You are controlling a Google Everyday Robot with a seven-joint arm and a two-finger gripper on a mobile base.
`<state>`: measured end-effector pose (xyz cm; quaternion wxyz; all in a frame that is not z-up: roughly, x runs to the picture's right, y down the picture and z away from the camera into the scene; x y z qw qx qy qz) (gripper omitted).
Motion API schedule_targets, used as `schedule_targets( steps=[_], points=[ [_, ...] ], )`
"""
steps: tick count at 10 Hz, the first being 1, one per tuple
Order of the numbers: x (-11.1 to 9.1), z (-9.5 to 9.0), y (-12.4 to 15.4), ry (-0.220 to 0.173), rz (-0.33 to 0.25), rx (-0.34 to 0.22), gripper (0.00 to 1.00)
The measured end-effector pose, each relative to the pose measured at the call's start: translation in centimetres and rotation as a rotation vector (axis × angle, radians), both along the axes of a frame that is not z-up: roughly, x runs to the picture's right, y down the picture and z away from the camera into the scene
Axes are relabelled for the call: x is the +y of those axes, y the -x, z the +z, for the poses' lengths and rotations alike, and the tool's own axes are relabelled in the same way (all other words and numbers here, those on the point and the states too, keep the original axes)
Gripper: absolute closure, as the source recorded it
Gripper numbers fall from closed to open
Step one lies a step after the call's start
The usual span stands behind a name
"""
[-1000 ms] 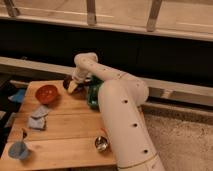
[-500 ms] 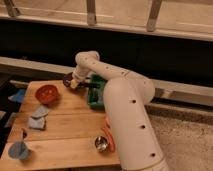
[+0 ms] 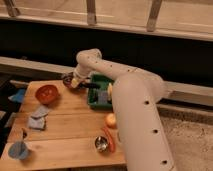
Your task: Wipe tray with brush
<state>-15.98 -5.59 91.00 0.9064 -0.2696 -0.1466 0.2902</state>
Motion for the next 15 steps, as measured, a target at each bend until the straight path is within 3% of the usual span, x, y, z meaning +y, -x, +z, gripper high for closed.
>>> schedule_targets(
  steps=[4,7,9,11,13,15],
  points=[
    [-2.9,-2.9,-2.9,-0.082,0.011,0.087,1.0],
    [-4.3,-3.5,-6.5,-0.119,0.002,0.198,1.0],
    [-4.4,-3.2,-8.3,-0.104,-0.015,0.274,1.0],
    [-3.7,-2.8,-11.9,-0.061,-0.021,0.365,1.0],
    [-2.4,-2.1,-14.1,-0.007,-0.006,0.422,1.0],
    [-1.3,-1.9,-15.9,0.022,0.044,0.441,1.0]
  ],
)
